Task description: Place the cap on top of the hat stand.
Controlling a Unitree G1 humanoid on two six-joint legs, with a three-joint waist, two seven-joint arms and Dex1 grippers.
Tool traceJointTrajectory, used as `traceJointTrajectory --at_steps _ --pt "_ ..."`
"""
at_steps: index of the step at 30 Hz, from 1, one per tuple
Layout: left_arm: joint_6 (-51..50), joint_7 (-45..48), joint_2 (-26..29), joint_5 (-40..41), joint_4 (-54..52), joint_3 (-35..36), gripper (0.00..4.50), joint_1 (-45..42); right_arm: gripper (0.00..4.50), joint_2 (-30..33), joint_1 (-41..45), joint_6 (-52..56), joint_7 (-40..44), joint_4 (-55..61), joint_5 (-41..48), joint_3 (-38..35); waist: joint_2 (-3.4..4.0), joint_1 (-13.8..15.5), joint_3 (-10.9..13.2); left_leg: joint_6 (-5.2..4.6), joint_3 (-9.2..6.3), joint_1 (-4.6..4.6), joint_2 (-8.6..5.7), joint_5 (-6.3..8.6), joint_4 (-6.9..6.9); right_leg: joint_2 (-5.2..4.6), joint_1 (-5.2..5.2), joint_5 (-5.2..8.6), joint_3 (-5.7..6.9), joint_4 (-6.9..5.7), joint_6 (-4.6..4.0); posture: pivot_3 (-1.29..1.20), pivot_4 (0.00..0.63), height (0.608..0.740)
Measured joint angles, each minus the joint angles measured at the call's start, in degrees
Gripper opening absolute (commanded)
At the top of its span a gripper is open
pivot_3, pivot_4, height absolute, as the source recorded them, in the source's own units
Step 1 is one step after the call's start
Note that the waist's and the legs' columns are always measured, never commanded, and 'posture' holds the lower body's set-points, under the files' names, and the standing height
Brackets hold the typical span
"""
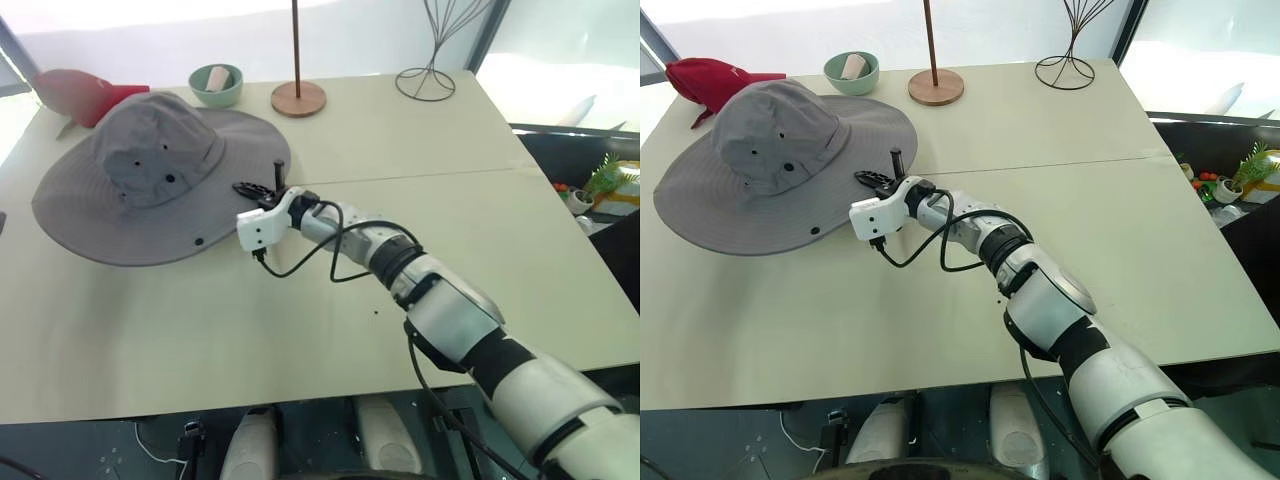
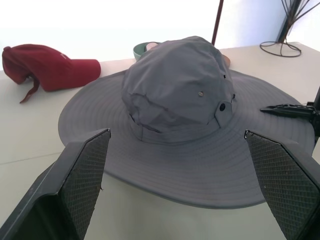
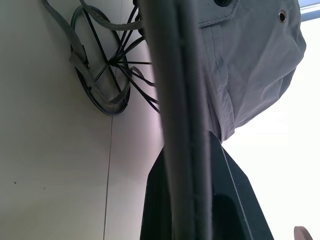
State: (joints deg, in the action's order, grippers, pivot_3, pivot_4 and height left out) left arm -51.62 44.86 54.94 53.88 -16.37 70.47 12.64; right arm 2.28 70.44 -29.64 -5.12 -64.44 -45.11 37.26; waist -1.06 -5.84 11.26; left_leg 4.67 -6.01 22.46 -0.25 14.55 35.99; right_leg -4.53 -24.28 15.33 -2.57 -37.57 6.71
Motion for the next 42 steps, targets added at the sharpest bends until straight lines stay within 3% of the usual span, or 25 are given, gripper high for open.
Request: traceJointTrajectory --at_steps 1,3,10,11,15,21,24,26,28,31,34,37,42 --pt "0.0 0.0 0.0 0.0 0.0 0.0 4.5 0.0 0.06 0.0 0.0 0.3 -0.2 -0.1 -0.2 0.1 0.0 0.0 0.0 0.0 0.0 0.0 0.0 0.0 0.0 0.0 0.0 0.0 0.0 0.0 0.0 0.0 0.15 0.74" --pt "0.0 0.0 0.2 0.0 0.0 0.0 4.5 -0.1 0.59 0.0 0.0 0.6 -0.2 -0.5 -0.2 0.2 0.0 0.0 0.0 0.0 0.0 0.0 0.0 0.0 0.0 0.0 0.0 0.0 0.0 0.0 0.0 0.0 0.15 0.74" --pt "0.2 0.0 0.2 -0.3 0.5 -0.6 4.5 -1.2 4.09 0.7 0.0 0.3 1.8 -1.0 1.0 -0.1 0.0 0.0 0.0 0.0 0.0 0.0 0.0 0.0 0.01 0.0 0.01 0.0 0.0 0.0 0.0 0.0 0.15 0.74" --pt "0.4 0.0 0.2 -0.4 0.5 -0.9 4.5 -1.3 4.4 1.0 0.0 0.1 2.1 -0.9 1.1 -0.1 0.0 0.0 0.0 0.0 0.0 0.0 0.0 0.0 0.01 0.0 0.02 0.0 0.0 0.0 0.0 0.0 0.15 0.74" --pt "0.8 0.1 0.2 -0.8 0.5 -2.4 4.5 -1.7 4.4 3.4 -0.9 -1.0 2.7 2.0 0.8 0.1 0.0 0.1 0.0 0.0 0.0 0.0 0.0 0.0 0.02 0.0 0.01 0.0 0.0 0.0 0.0 0.0 0.15 0.74" --pt "1.2 0.4 0.3 -1.2 0.7 -4.0 4.5 -2.2 4.4 13.4 -7.9 -3.9 5.8 15.7 0.2 0.2 -0.01 0.4 0.0 0.0 0.01 0.0 0.0 0.0 0.03 -0.01 0.04 0.0 0.0 0.01 0.0 0.0 0.15 0.74" --pt "1.9 1.0 0.5 -2.3 1.4 -4.5 4.5 -2.0 4.4 23.4 -15.9 -6.7 14.8 28.7 5.9 -2.3 -0.03 0.7 0.0 -0.01 0.02 0.02 -0.02 0.01 0.04 -0.04 0.11 0.0 0.0 0.06 0.01 0.0 0.15 0.74" --pt "2.3 1.2 0.5 -3.3 1.9 -4.5 4.5 -1.6 4.4 30.5 -22.5 -5.6 26.7 37.8 18.0 -5.6 -0.05 0.8 0.0 -0.03 0.02 0.0 -0.01 0.02 0.03 -0.03 0.21 0.0 0.01 0.18 0.01 0.0 0.15 0.74" --pt "2.6 1.4 0.5 -4.2 2.4 -4.4 4.5 -0.9 4.4 35.2 -27.0 0.5 39.2 44.7 31.5 -9.1 -0.03 0.6 0.0 -0.06 0.03 -0.08 0.01 0.03 0.07 -0.03 0.3 0.0 0.0 0.19 0.02 0.0 0.15 0.74" --pt "3.8 2.6 0.4 -5.2 2.7 -3.9 4.5 0.8 4.4 42.4 -28.3 18.2 58.7 54.7 54.6 -16.4 0.02 0.2 0.1 -0.08 0.07 -0.2 0.05 0.04 0.09 -0.01 0.37 0.0 -0.01 0.13 0.02 0.0 0.15 0.74" --pt "4.9 3.4 -0.4 -6.0 2.9 -2.4 4.5 2.4 4.4 45.4 -23.8 34.2 69.0 57.3 68.0 -23.7 0.02 0.2 0.1 -0.13 0.08 -0.43 0.09 0.07 0.07 0.04 0.57 0.02 -0.01 0.17 -0.01 0.0 0.15 0.74" --pt "6.1 4.3 -1.4 -6.9 2.9 -1.1 4.5 4.7 4.4 47.4 -15.4 46.0 77.3 53.2 72.6 -25.4 0.07 0.5 0.1 -0.13 0.11 -0.42 0.07 0.07 0.08 0.0 0.6 0.02 0.0 0.24 -0.02 0.0 0.15 0.74" --pt "10.5 6.8 -3.8 -9.7 6.6 0.5 4.5 8.6 4.4 47.9 -7.6 54.9 86.2 43.5 73.0 -26.8 0.04 1.4 0.1 -0.18 0.16 -0.38 0.07 0.11 0.07 0.0 0.61 0.02 0.02 0.39 -0.01 0.0 0.15 0.74"
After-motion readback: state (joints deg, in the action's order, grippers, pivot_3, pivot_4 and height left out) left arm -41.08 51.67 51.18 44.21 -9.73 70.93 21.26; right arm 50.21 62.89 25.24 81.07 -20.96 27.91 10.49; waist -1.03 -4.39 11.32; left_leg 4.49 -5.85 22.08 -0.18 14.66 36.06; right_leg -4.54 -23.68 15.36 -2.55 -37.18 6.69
